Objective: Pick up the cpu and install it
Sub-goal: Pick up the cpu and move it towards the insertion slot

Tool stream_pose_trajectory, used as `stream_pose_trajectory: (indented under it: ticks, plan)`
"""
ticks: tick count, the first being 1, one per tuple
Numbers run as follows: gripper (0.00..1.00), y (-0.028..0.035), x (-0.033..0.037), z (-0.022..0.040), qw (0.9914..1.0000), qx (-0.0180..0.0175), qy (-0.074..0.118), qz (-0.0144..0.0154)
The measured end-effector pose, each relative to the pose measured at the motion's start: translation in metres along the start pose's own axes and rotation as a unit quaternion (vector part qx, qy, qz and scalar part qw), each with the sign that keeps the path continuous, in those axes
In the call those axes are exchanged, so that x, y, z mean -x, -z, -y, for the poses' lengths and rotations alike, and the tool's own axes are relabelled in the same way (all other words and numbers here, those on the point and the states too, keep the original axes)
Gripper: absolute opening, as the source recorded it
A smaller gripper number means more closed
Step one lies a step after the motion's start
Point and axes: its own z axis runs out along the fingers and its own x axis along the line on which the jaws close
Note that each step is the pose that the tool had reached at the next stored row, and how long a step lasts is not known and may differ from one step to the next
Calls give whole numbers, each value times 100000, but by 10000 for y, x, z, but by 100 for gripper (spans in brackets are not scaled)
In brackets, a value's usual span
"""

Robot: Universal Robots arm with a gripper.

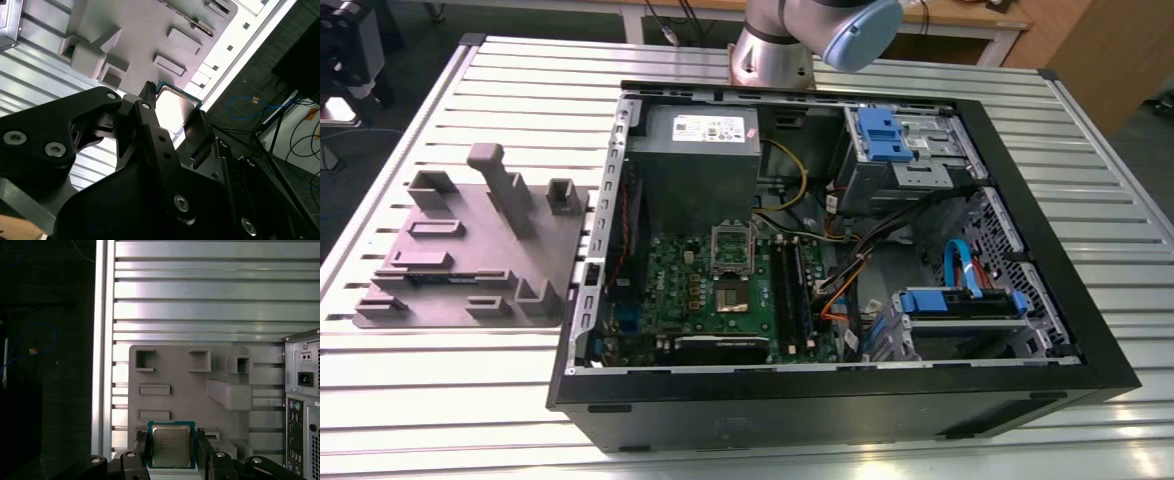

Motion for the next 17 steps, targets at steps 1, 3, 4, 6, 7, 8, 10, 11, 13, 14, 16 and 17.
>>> stream_pose_trajectory:
  ticks: [1,3,4,6,7,8,10,11,13,14,16,17]
  plan:
    - [47,0,3,0,100000,2,-1,-2]
    - [47,0,9,0,100000,6,1,-7]
    - [47,1,12,0,100000,2,-1,-7]
    - [47,0,18,0,100000,5,0,-5]
    - [47,0,21,0,100000,5,-2,-5]
    - [47,0,24,0,100000,3,-2,-4]
    - [47,0,29,0,100000,3,-2,-2]
    - [47,0,32,0,100000,5,1,-3]
    - [47,1,38,0,100000,5,-3,-6]
    - [47,0,40,0,100000,5,-1,-2]
    - [47,1,46,0,100000,3,-1,-5]
    - [47,1,49,0,100000,3,-1,-4]
